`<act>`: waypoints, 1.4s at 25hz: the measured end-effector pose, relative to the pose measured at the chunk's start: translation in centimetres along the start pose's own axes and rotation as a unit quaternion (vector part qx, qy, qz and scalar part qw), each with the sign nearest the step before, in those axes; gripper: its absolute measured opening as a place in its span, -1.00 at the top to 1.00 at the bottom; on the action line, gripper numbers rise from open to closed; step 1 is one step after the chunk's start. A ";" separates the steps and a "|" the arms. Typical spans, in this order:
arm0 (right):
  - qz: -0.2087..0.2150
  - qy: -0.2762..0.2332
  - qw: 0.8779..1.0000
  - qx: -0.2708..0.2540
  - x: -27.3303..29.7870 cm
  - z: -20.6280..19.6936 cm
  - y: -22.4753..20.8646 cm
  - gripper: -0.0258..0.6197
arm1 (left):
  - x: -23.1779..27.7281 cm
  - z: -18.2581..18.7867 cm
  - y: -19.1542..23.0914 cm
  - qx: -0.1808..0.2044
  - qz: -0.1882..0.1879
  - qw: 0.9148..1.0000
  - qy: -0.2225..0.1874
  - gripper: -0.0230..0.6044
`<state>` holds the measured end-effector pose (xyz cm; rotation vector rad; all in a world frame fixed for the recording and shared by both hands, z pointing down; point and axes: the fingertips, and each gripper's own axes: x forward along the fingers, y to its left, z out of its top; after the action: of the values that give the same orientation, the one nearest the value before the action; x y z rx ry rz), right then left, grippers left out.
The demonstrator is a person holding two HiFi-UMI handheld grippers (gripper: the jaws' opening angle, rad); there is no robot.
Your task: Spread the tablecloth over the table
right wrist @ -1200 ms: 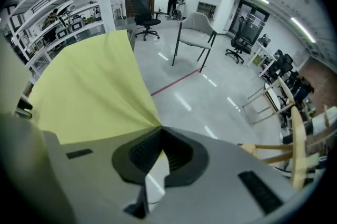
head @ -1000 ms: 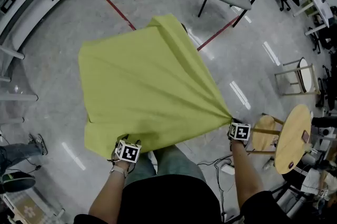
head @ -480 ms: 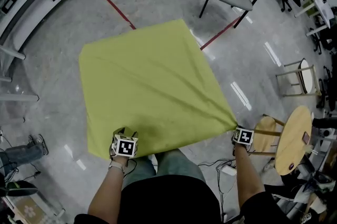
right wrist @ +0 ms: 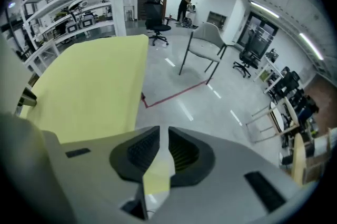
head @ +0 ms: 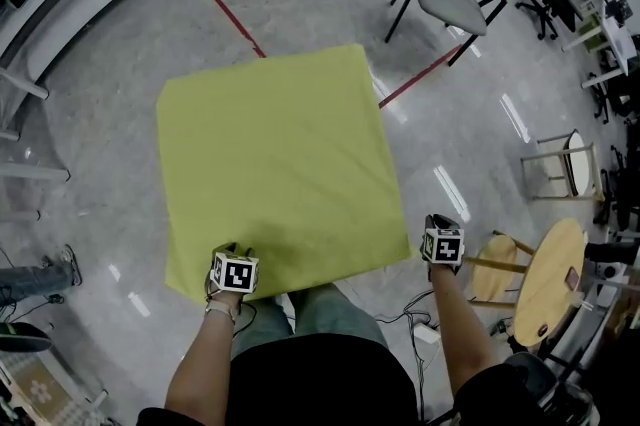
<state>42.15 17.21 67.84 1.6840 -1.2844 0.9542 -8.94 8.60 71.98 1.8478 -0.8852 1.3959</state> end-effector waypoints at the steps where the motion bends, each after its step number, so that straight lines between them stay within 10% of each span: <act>1: 0.012 -0.007 1.000 -0.014 0.3 1.4 1.3 0.77 | 0.0 0.0 -0.1 -0.003 -0.003 1.000 0.001 0.38; 21: 0.190 -0.104 0.934 -0.283 6.1 24.9 28.0 0.78 | -0.4 0.5 0.8 -0.107 0.006 0.994 -0.006 0.79; 35: 0.174 -0.121 0.901 -0.379 9.5 26.8 30.8 0.88 | -0.3 0.4 2.3 -0.149 0.030 0.988 -0.010 0.83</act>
<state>16.61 -15.95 70.23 0.9872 -1.8591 0.3312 -10.65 7.04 71.87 1.6221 -1.1024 1.2081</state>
